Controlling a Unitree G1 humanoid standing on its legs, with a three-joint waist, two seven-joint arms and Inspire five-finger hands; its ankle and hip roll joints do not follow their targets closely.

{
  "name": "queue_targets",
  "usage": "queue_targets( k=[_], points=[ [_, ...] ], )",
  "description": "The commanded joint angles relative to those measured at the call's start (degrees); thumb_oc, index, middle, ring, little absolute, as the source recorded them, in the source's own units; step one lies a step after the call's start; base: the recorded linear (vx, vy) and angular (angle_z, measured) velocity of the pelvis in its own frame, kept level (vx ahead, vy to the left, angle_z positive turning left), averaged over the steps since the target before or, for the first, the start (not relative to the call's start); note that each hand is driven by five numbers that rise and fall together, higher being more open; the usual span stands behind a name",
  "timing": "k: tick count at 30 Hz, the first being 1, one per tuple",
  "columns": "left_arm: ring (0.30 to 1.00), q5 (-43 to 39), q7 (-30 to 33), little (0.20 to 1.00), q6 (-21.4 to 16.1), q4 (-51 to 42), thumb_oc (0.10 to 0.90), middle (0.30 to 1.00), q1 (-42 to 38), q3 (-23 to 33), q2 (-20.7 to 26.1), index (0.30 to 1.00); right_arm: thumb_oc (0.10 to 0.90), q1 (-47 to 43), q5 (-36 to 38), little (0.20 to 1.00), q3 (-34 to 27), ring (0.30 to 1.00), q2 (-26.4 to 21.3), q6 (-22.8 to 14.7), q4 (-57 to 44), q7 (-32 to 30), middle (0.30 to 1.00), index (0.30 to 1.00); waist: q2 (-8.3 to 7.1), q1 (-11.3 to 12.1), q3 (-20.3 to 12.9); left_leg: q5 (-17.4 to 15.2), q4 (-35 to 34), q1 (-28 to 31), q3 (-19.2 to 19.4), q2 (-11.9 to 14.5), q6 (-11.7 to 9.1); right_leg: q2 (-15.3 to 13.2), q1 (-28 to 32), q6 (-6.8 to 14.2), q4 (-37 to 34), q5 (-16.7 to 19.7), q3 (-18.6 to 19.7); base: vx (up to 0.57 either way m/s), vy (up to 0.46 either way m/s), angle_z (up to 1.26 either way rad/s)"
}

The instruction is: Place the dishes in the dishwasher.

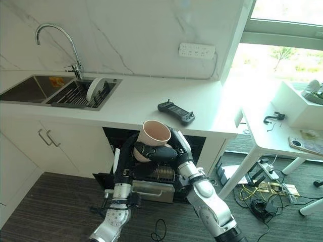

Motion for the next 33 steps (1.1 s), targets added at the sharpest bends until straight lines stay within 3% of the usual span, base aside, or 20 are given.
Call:
queue_targets(
  k=[1,6,13,18,24,33],
  points=[
    [0.900,-41.56,11.72,0.900,4.75,12.34,0.800,0.900,1.24,33.07,10.01,0.900,0.400,-8.13,1.33,0.300,-18.43,0.300,1.30,-16.05,-7.90,-3.54,0.300,0.300,-1.57,-1.27,-2.65,-1.81,0.03,0.89,-2.98,3.22,-2.19,-4.61,6.10,3.76,-5.22,0.94,1.22,0.00,0.000,0.00],
    [0.900,-63.08,3.42,0.900,7.56,8.74,0.800,0.900,1.27,32.22,6.84,0.900,0.400,-7.86,1.66,0.300,-19.10,0.300,0.96,-16.24,-8.20,-3.66,0.300,0.300,-1.55,-1.43,-2.73,-1.75,0.03,0.80,-2.93,3.25,-1.98,-4.45,6.13,3.81,-5.22,1.12,1.30,0.00,0.000,0.00],
    [0.900,-75.92,0.65,0.900,9.81,6.80,0.800,0.900,1.38,31.15,4.54,0.900,0.400,-8.31,1.41,0.300,-19.00,0.300,0.97,-16.04,-8.40,-4.10,0.300,0.300,-1.25,-1.61,-2.82,-1.79,0.03,0.75,-2.69,3.25,-1.89,-4.31,6.06,3.82,-5.22,1.15,1.46,0.00,0.000,-0.02],
    [0.900,-74.05,2.18,0.900,9.81,4.58,0.800,0.900,1.13,30.69,4.59,0.900,0.400,-8.08,1.41,0.300,-18.74,0.300,0.85,-16.03,-8.79,-4.25,0.300,0.300,-1.11,-1.85,-2.83,-1.79,0.03,0.84,-2.55,3.30,-1.91,-4.18,5.98,3.83,-5.22,1.19,1.71,0.00,-0.001,0.02],
    [0.900,-63.22,4.41,0.900,8.82,-1.09,0.800,0.900,0.30,28.09,6.95,0.900,0.400,-7.19,1.51,0.300,-18.27,0.300,0.77,-17.17,-8.62,-3.86,0.300,0.300,-1.14,-1.99,-2.55,-1.66,0.03,0.85,-2.39,3.27,-1.89,-4.22,5.85,3.79,-5.22,1.43,1.56,0.00,-0.002,0.04],
    [0.900,-51.00,1.87,0.900,8.16,-12.72,0.800,0.900,0.33,24.62,11.21,0.900,0.400,-6.79,1.90,0.300,-18.99,0.300,0.38,-17.49,-8.35,-3.38,0.300,0.300,-1.32,-1.66,-1.74,-1.68,0.03,0.87,-2.51,3.15,-1.86,-4.39,5.93,3.70,-5.22,1.55,1.07,0.00,-0.002,0.01]
  ],
)
